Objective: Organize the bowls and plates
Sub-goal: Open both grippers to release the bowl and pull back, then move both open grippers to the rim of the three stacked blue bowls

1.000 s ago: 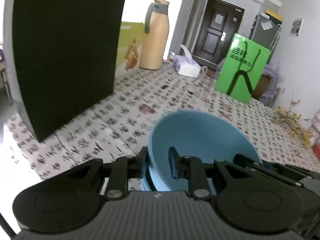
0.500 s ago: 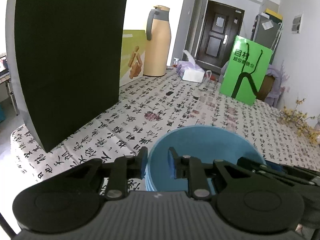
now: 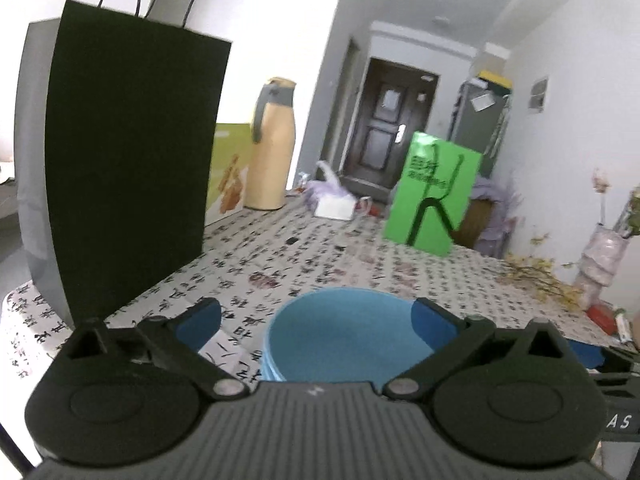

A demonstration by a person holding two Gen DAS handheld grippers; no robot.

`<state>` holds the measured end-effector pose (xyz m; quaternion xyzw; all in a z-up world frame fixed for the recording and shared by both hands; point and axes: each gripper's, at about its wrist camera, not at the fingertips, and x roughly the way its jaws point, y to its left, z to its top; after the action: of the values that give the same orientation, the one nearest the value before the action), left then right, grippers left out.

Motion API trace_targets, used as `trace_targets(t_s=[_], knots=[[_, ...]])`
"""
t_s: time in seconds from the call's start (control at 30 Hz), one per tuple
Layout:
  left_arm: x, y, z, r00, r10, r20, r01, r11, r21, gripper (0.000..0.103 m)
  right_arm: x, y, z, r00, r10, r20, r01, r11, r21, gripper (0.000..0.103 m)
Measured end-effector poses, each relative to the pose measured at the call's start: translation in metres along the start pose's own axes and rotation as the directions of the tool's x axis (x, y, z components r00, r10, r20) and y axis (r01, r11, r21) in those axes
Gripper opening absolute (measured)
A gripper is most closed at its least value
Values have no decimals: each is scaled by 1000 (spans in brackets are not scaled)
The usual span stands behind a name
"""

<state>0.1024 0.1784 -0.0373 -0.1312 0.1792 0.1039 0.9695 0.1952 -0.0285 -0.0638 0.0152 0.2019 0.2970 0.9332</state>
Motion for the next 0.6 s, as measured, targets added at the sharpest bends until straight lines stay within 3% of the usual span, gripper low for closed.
trace_targets(t_s=[0.17,0.47,0.6], knots=[[-20,-8,-14,998,-6,60,4,999,45,103,-19,-4,-15,1000,-1,-5,1,1000,-3,103],[-29,1,-32,998,-43,50,43,999,14,103,-29,-7,-33,998,-12,-65,13,1000,20,103],[-29,7,-32,997,-64,49,63,998,21,103,-30,0,-37,996,-60,-59,60,998,-12,103]])
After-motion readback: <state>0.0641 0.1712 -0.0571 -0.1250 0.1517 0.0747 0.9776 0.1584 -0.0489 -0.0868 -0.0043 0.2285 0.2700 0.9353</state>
